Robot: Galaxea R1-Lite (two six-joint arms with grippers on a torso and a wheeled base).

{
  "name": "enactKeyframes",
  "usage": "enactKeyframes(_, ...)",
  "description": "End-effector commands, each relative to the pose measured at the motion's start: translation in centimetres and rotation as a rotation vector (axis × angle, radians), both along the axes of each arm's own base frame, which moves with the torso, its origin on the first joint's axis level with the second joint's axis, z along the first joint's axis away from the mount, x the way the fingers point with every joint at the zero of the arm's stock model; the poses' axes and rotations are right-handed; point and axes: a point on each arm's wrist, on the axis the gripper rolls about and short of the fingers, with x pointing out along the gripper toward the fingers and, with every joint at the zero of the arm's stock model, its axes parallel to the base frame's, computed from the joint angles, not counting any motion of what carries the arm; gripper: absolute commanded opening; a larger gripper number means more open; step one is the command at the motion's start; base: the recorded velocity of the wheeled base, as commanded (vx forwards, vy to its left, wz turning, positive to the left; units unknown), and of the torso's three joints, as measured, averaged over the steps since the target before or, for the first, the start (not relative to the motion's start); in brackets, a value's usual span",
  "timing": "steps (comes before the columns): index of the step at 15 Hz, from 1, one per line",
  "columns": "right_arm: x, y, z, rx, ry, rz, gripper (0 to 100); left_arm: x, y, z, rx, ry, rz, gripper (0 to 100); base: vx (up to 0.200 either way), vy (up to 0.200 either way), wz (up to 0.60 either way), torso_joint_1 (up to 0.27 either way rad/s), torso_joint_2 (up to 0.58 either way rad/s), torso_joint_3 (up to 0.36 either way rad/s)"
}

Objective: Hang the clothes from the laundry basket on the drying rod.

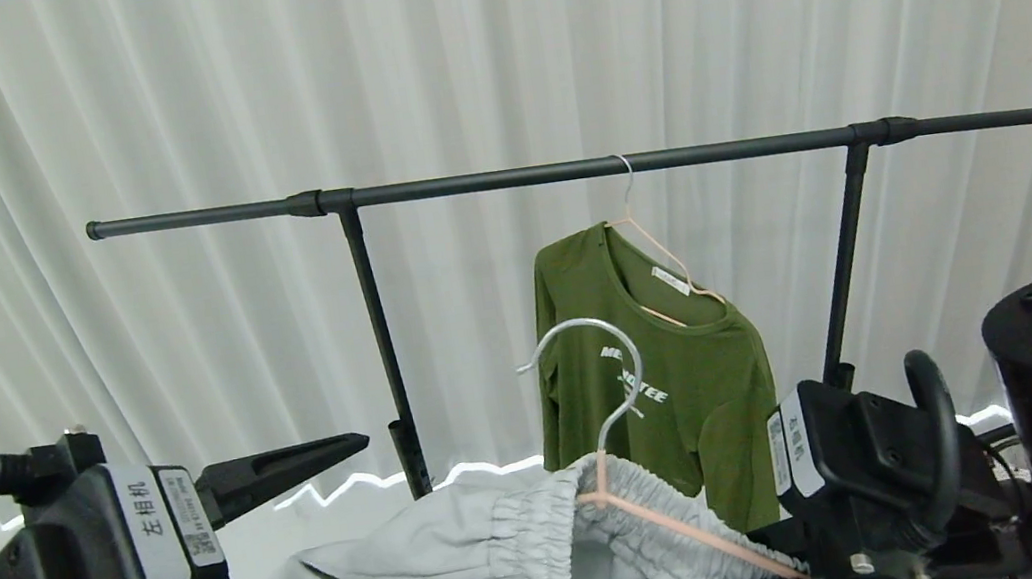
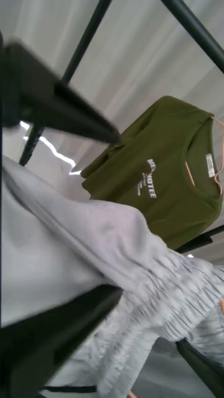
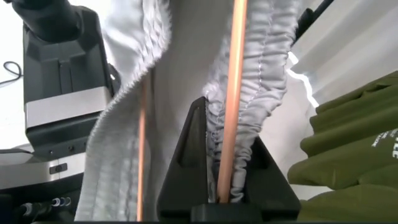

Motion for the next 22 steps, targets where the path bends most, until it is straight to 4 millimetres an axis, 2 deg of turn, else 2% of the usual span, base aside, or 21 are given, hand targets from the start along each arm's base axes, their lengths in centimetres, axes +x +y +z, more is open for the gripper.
enactKeyframes(1, -0.2, -0.6, 0.6, 0.022, -0.016, -0.011, 0, 0.1, 0.0, -0.1, 0.004, 0.004, 0.007, 100, 0.000, 0.000, 0.00, 0.000, 0.00, 0.000)
enactKeyframes(6, 0.2, -1.7, 1.2, 0.043, -0.031, -0.055, 0, 0.2, 1.6, -1.4, 0.025, 0.026, 0.097, 100, 0.000, 0.000, 0.00, 0.000, 0.00, 0.000)
enactKeyframes(10, 0.2, -2.8, 2.0, 0.066, -0.068, -0.091, 0, 0.6, 4.1, -4.9, 0.101, 0.131, 0.261, 100, 0.000, 0.000, 0.00, 0.000, 0.00, 0.000)
enactKeyframes(14, -0.5, -3.8, 2.6, 0.056, -0.097, -0.076, 0, 0.7, 5.3, -8.2, 0.177, 0.273, 0.346, 100, 0.000, 0.000, 0.00, 0.000, 0.00, 0.000)
enactKeyframes(18, -1.2, -4.7, 3.2, 0.060, -0.138, -0.051, 0, 1.7, 5.0, -9.1, 0.180, 0.361, 0.300, 100, 0.000, 0.000, 0.00, 0.000, 0.00, 0.000)
enactKeyframes(22, -1.6, -5.0, 3.6, 0.068, -0.164, -0.038, 0, 3.4, 5.7, -9.4, 0.158, 0.379, 0.353, 100, 0.000, 0.000, 0.00, 0.000, 0.00, 0.000)
